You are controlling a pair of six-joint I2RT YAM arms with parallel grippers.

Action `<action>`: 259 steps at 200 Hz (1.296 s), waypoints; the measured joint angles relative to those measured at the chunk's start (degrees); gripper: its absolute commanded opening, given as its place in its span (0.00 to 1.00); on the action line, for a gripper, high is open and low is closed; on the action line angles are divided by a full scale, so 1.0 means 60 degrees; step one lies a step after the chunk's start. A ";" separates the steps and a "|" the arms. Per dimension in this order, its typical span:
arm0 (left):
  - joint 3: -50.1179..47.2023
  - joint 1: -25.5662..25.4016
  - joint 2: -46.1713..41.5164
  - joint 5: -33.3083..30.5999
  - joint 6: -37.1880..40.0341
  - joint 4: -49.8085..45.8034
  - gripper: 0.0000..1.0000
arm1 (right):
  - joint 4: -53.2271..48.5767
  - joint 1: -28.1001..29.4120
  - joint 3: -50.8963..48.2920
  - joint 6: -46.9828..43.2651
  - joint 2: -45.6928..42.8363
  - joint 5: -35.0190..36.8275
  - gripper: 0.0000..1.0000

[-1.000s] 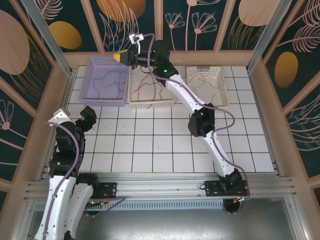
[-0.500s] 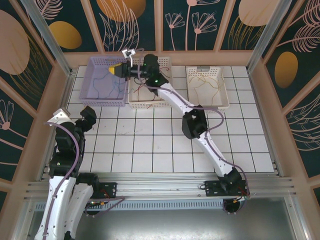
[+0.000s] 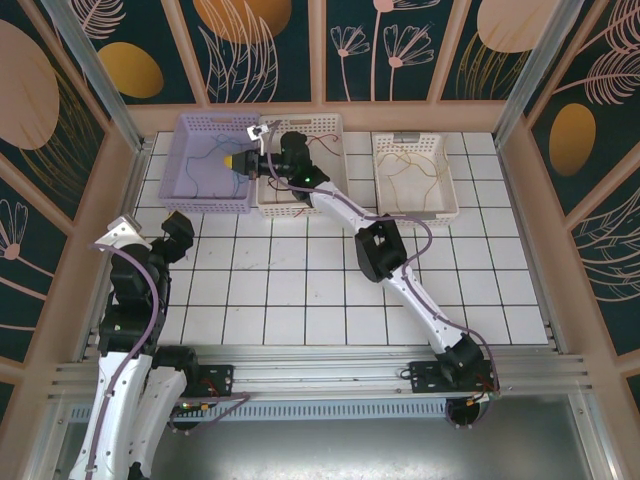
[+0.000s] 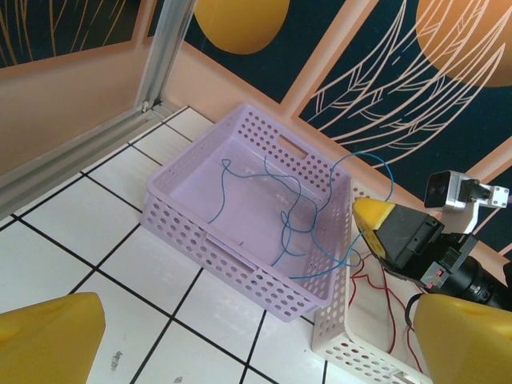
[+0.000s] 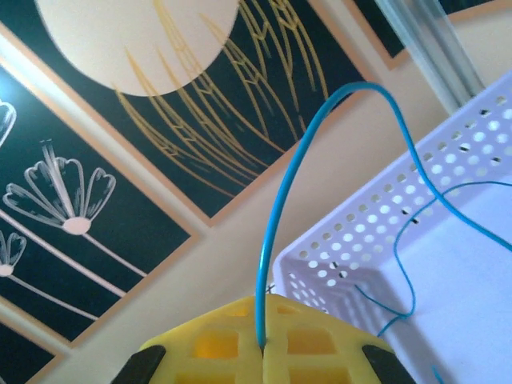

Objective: Untangle the cables

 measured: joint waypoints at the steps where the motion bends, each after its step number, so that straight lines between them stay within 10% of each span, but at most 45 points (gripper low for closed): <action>1: 0.0000 0.0000 0.0000 0.0000 0.0000 0.0000 0.98 | -0.0044 0.0000 0.0000 -0.0011 0.0000 0.0018 0.00; 67: 0.0000 0.0000 0.0000 0.0004 0.0004 0.0004 0.99 | -0.1563 0.0353 0.0000 -0.0474 0.0000 0.0710 0.00; 96: -0.0004 0.0000 0.0000 0.0007 0.0004 0.0004 0.99 | -0.2069 0.0528 0.0000 -0.0554 0.0000 0.0780 0.40; 132: -0.0004 0.0000 0.0007 0.0036 0.0007 0.0007 0.98 | -0.2681 0.0565 0.0000 -0.0896 -0.0004 0.0707 0.59; 259: 0.0222 0.0000 0.1588 0.0339 0.0302 -0.0066 0.99 | -0.4579 0.0339 -0.0947 -0.2240 -0.4127 0.1508 0.77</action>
